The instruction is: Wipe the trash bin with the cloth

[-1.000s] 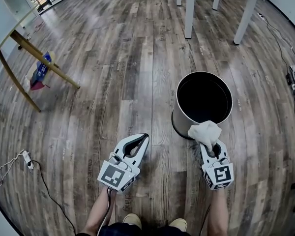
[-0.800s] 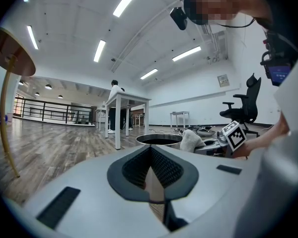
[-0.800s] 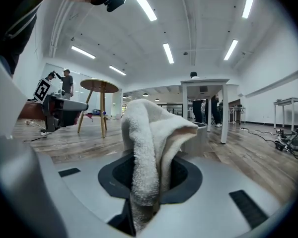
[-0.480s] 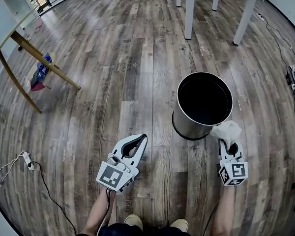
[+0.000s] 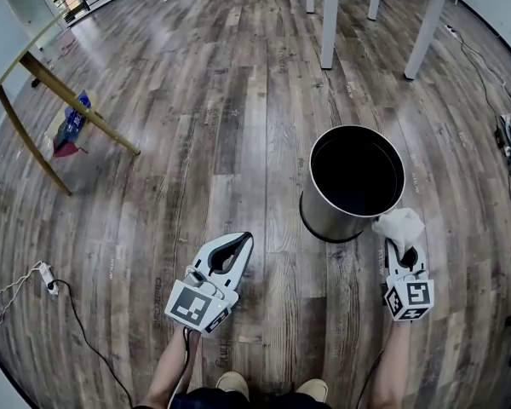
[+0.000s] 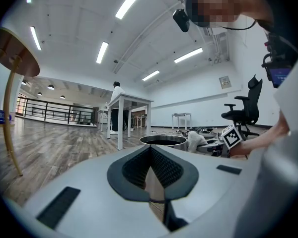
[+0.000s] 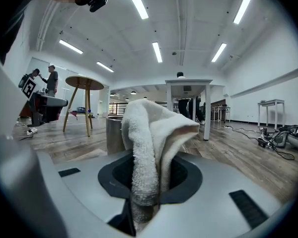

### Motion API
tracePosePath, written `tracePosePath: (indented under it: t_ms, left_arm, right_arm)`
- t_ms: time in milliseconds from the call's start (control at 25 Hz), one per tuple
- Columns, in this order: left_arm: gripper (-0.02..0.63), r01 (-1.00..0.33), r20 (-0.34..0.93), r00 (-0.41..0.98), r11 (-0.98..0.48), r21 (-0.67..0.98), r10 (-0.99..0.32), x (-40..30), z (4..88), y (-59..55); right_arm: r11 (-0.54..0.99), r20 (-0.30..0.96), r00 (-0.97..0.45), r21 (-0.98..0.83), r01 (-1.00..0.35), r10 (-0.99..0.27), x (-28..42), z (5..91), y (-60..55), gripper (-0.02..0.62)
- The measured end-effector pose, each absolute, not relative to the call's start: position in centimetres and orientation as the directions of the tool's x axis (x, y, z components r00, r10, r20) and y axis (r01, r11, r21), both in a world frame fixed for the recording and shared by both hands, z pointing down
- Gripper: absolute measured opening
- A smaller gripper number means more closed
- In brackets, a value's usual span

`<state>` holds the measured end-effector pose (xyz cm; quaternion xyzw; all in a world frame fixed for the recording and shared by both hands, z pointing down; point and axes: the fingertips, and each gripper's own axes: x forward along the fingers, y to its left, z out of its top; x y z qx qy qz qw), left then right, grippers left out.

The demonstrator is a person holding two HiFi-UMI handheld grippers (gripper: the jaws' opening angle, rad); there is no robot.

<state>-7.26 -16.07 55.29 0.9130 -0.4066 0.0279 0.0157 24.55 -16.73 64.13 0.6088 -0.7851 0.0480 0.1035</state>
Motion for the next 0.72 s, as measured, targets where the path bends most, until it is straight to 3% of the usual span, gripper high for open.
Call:
tracePosePath:
  t_ms: [720]
  left_arm:
    - [0.000, -0.743, 0.075, 0.668, -0.670, 0.007, -0.740, -7.3, 55.8, -15.5]
  right_arm:
    - [0.549, 0.204, -0.543, -0.030, -0.835, -0.815, 8.9, 64.4, -9.7, 0.083]
